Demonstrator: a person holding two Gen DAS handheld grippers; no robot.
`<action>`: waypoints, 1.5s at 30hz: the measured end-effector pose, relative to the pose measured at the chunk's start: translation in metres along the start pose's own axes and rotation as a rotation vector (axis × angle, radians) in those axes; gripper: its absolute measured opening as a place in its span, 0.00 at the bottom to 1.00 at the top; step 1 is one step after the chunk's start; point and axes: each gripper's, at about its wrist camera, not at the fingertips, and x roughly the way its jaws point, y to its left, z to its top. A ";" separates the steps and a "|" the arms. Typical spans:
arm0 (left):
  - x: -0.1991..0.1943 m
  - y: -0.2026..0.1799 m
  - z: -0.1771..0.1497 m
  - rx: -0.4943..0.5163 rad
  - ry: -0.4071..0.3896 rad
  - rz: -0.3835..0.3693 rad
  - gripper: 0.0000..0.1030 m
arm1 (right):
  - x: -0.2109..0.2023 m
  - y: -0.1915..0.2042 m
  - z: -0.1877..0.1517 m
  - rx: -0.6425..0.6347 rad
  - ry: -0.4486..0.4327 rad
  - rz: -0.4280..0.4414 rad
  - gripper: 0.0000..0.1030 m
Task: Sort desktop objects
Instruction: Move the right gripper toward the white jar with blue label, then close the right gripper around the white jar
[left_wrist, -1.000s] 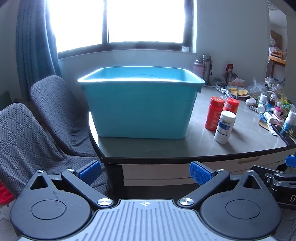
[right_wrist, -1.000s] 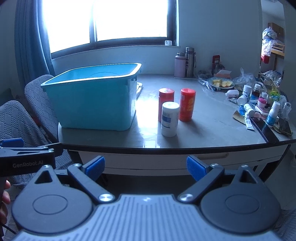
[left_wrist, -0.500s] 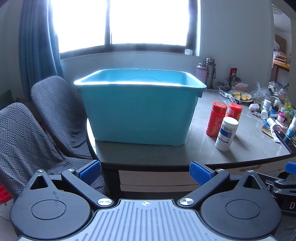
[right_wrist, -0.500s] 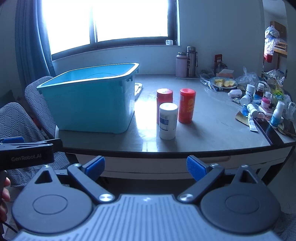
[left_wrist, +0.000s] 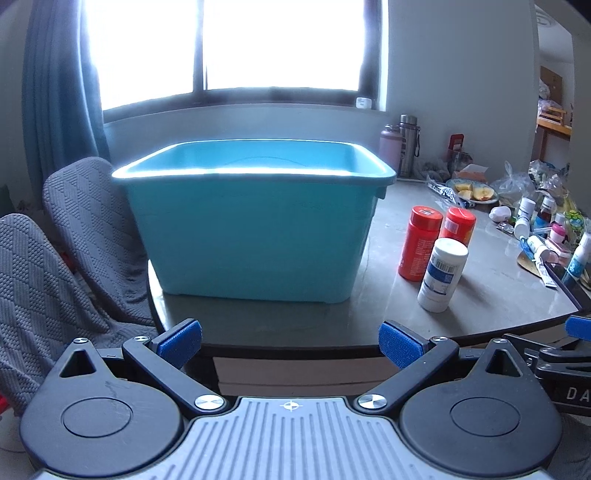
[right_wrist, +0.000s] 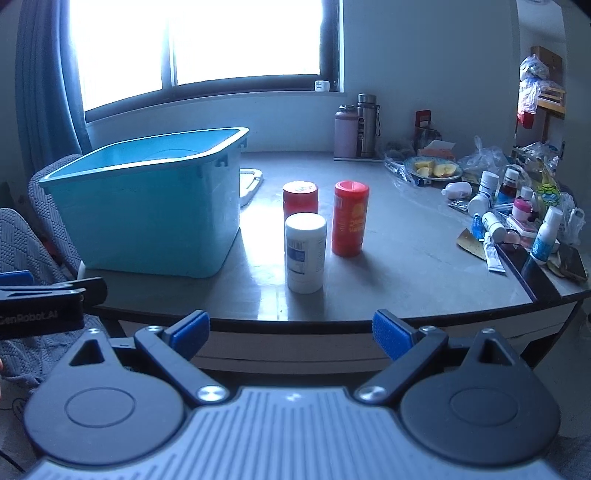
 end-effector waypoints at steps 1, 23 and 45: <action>0.002 -0.001 0.001 0.000 0.000 -0.001 1.00 | 0.003 -0.002 0.001 0.000 0.000 0.000 0.93; 0.056 -0.021 0.022 -0.006 -0.001 0.004 1.00 | 0.078 -0.027 0.026 -0.010 -0.006 0.028 0.92; 0.072 -0.027 0.032 -0.012 0.014 0.072 1.00 | 0.173 -0.021 0.039 -0.079 -0.017 0.054 0.46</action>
